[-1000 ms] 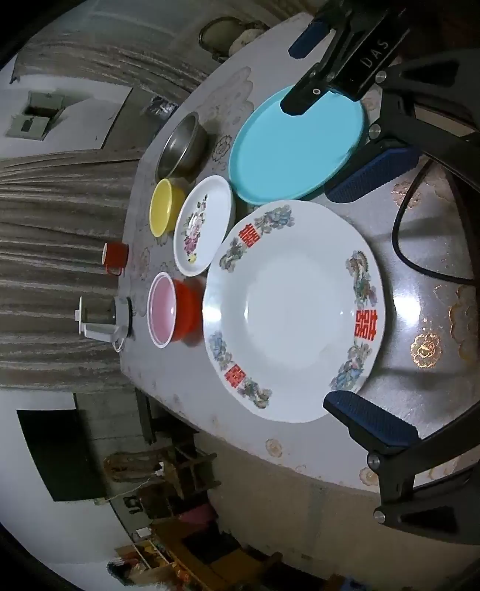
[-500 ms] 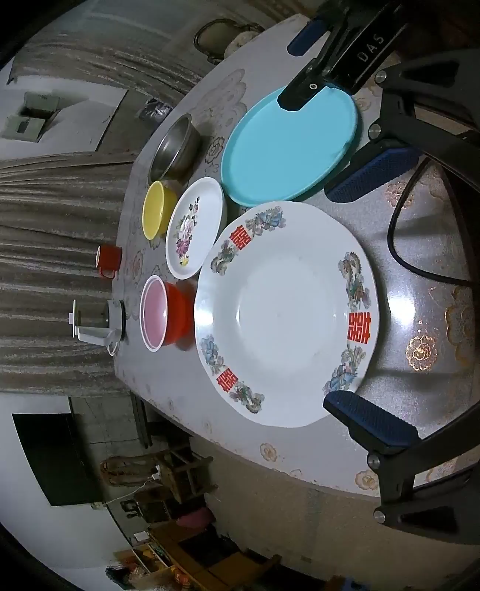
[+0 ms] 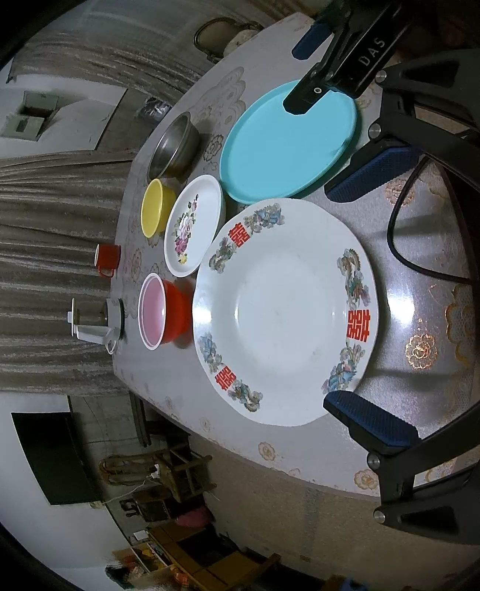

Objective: Organize plates and bowls

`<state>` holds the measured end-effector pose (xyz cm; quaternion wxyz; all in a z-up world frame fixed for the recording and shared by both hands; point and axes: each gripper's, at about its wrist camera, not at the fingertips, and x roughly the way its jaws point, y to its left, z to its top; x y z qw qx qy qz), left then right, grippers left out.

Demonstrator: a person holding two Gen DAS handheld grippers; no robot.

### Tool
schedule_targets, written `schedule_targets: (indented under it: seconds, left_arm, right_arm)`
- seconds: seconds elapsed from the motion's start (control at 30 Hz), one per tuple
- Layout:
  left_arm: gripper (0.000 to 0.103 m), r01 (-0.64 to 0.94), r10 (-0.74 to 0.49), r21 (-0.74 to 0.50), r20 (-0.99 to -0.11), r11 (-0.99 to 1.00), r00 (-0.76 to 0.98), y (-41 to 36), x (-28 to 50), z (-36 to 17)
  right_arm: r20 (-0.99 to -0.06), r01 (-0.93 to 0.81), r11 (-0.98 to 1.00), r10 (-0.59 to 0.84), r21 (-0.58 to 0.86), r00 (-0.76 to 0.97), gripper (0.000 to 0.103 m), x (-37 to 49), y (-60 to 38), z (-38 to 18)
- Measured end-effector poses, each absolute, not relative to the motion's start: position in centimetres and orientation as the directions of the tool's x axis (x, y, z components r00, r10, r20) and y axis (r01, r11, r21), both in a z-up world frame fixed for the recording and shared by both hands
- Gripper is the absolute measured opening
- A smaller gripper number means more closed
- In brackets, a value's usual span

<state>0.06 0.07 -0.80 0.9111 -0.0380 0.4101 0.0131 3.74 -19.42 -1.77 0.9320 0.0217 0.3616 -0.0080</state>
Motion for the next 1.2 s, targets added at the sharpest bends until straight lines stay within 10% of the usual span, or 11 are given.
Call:
schedule_targets:
  seconds: [1.2]
  left_arm:
    - [0.103, -0.062, 0.008, -0.043, -0.757, 0.997, 0.654, 0.18, 0.40, -1.19]
  right_arm:
    - [-0.683, 0.019, 0.999, 0.007, 0.031, 0.730, 0.103, 3.91, -19.34, -2.11]
